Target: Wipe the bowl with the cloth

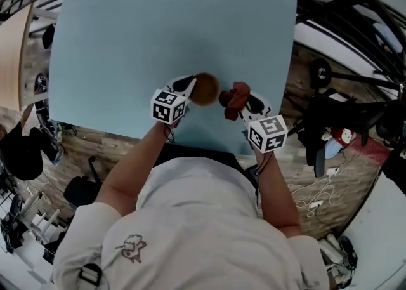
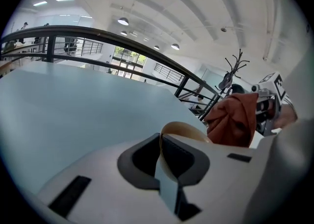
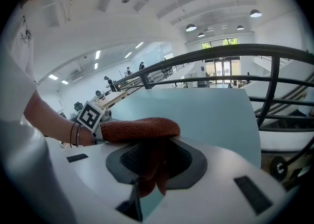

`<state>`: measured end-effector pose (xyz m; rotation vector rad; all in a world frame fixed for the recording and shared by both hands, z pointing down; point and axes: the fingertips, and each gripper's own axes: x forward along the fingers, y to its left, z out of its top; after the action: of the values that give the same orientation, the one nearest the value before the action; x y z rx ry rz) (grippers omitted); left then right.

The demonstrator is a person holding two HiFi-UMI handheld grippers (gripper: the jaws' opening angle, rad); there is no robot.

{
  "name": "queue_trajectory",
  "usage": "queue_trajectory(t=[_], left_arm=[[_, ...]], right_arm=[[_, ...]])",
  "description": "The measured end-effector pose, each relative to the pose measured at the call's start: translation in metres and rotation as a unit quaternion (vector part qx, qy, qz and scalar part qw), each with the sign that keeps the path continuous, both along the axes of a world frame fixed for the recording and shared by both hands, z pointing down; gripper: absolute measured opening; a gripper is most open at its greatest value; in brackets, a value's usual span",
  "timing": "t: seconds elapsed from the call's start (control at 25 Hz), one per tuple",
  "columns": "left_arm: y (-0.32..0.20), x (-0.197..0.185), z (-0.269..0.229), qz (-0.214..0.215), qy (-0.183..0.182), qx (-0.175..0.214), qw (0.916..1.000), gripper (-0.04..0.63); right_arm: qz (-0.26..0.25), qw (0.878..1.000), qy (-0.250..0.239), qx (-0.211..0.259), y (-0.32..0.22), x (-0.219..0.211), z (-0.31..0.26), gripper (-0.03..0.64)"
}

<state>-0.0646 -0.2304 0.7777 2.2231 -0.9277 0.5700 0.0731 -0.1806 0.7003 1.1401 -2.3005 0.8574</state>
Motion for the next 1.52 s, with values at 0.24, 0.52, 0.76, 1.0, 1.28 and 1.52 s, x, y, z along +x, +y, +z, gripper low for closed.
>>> queue_trajectory(t=[0.24, 0.52, 0.76, 1.0, 1.28, 1.52], left_arm=[[-0.005, 0.002, 0.024, -0.002, -0.005, -0.006, 1.0, 0.025], [-0.005, 0.009, 0.034, -0.004, 0.005, -0.002, 1.0, 0.025], [0.001, 0.011, 0.038, 0.009, 0.011, 0.0, 0.9999, 0.026], [0.005, 0.013, 0.038, 0.014, 0.017, 0.001, 0.9997, 0.112], [0.005, 0.011, 0.024, 0.012, 0.013, 0.021, 0.9996, 0.127], [0.003, 0.007, -0.004, -0.003, 0.01, 0.043, 0.999, 0.126]], right_arm=[[0.005, 1.0, 0.001, -0.012, 0.003, 0.002, 0.012, 0.092], [0.016, 1.0, 0.003, -0.021, 0.009, 0.01, 0.017, 0.092], [0.021, 1.0, 0.004, -0.016, 0.009, 0.011, 0.015, 0.092], [0.02, 1.0, 0.005, -0.015, 0.012, 0.009, 0.012, 0.092], [0.015, 1.0, 0.009, -0.008, 0.02, 0.011, 0.005, 0.092], [0.01, 1.0, 0.011, 0.01, 0.023, 0.016, -0.011, 0.092]])
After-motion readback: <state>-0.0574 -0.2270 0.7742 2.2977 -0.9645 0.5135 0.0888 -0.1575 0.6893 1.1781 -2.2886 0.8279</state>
